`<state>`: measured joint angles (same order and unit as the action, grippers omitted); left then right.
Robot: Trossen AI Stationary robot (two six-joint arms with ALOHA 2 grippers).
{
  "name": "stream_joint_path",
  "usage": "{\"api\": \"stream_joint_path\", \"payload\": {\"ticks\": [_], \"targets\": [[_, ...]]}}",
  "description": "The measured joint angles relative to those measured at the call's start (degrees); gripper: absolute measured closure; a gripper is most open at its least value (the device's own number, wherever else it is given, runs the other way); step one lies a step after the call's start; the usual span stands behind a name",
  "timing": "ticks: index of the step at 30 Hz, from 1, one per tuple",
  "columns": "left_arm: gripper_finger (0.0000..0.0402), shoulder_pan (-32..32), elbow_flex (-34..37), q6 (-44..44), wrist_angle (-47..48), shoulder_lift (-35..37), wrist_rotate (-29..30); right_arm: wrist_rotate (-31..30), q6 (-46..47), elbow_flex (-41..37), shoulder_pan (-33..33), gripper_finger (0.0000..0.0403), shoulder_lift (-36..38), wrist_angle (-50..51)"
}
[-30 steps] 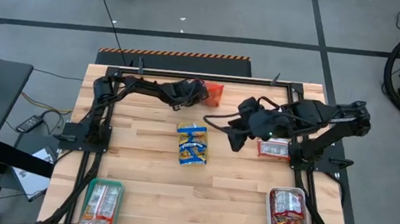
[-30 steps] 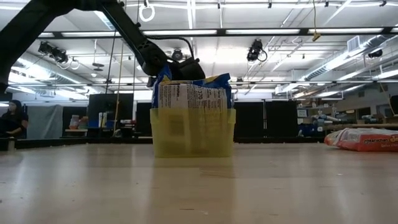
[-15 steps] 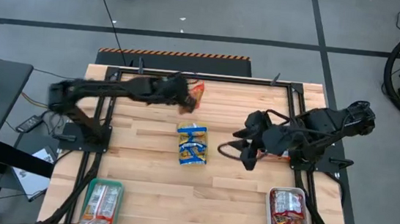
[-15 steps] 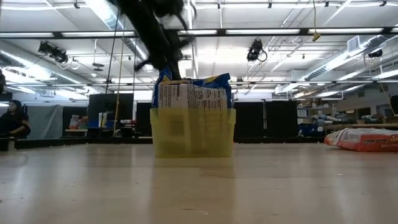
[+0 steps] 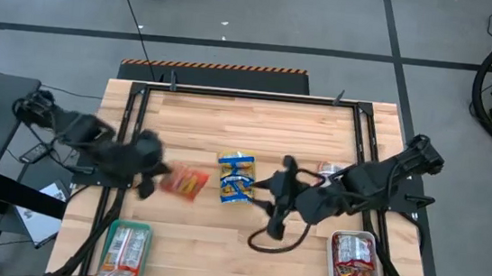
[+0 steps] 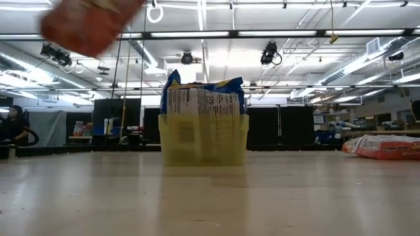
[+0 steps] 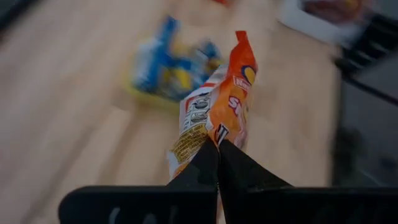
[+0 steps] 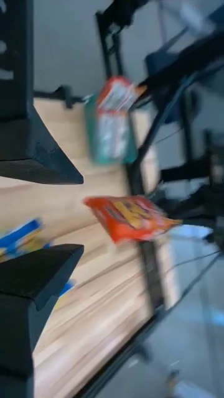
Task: Sort Maruchan noodles
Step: Put the orange noodle pack into the green bin
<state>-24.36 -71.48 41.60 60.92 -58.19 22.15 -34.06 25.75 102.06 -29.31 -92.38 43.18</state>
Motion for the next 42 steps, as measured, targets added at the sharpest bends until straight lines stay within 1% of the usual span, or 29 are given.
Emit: {"api": "stream_joint_path", "payload": {"ticks": [4, 8, 11, 13, 16, 19, 25, 29, 32, 35, 37, 42], "targets": [[0.04, -14.2, 0.0, 5.9, 5.5, 1.4, -0.1, -0.3, -5.9, 0.0, -0.4, 0.0231, -1.9, -11.7], [0.04, -28.3, 0.0, 13.3, 11.0, 0.9, 1.6, -2.2, -6.2, 0.0, -0.6, 0.0231, -2.7, -20.0], [0.04, -37.9, 0.0, 19.5, 14.1, 0.5, 4.3, -5.3, -6.0, 0.0, -1.4, 0.0231, -3.2, -24.8], [0.04, -43.0, 0.0, 23.4, 15.9, 0.1, 7.3, -6.8, -5.2, 0.0, -2.0, 0.0231, -3.8, -27.7], [0.04, -48.8, 0.0, 28.1, 16.1, -0.8, 12.3, -9.9, -2.1, 0.0, -3.1, 0.0231, -4.4, -29.3], [0.0401, -52.0, 0.0, 31.1, 16.2, -2.5, 13.3, -12.7, 1.3, 0.0, -4.1, 0.0231, -5.0, -29.8], [0.0401, -56.6, 0.0, 36.7, 16.6, -7.2, 12.6, -15.5, 1.9, 0.0, -5.8, 0.0231, -6.5, -30.5], [0.0401, -57.9, 0.0, 40.1, 17.3, -11.3, 13.1, -16.0, 2.9, 0.0, -6.2, 0.0231, -7.4, -30.6], [0.0401, -58.2, 0.0, 43.9, 18.5, -14.4, 15.7, -15.8, 3.2, 0.0, -6.4, 0.0231, -8.3, -30.5], [0.0401, -58.2, 0.0, 47.8, 20.9, -17.1, 16.1, -15.7, 4.2, 0.0, -6.6, 0.0231, -8.9, -30.4], [0.0401, -58.2, 0.0, 50.0, 22.2, -18.7, 15.3, -15.5, 5.3, 0.0, -6.6, 0.0231, -9.3, -30.7], [0.04, -59.3, 1.9, 54.2, 20.4, -21.8, 9.4, -14.4, 5.5, 0.0, -6.9, 0.0231, -9.6, -30.5]]}}
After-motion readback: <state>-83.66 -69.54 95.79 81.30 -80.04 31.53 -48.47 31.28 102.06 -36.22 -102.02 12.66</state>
